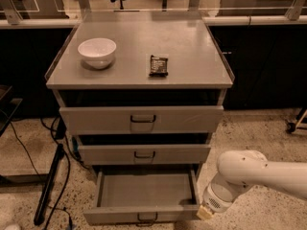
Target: Close bottom drawer
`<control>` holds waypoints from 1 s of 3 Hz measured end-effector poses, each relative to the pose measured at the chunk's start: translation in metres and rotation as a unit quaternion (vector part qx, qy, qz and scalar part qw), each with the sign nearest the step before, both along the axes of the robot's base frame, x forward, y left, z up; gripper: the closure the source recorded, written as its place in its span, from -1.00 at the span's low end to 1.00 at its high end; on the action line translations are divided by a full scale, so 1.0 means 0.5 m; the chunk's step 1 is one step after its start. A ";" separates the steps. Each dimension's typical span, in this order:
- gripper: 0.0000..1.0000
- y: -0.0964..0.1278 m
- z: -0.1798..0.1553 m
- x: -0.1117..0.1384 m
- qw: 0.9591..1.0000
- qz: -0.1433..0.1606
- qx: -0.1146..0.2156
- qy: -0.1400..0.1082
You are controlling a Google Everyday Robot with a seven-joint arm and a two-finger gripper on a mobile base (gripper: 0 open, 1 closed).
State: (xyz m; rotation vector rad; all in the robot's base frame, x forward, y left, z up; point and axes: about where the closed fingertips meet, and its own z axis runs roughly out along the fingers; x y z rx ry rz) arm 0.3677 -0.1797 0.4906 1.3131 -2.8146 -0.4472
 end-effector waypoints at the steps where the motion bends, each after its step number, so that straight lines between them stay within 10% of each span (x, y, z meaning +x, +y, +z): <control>1: 1.00 0.003 -0.017 -0.008 1.000 0.000 0.004 0.009; 3: 1.00 0.013 -0.078 0.005 0.999 -0.029 0.012 0.008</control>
Offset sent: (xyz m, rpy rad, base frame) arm -0.0056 0.0014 -0.0149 0.0181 0.0319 -0.0103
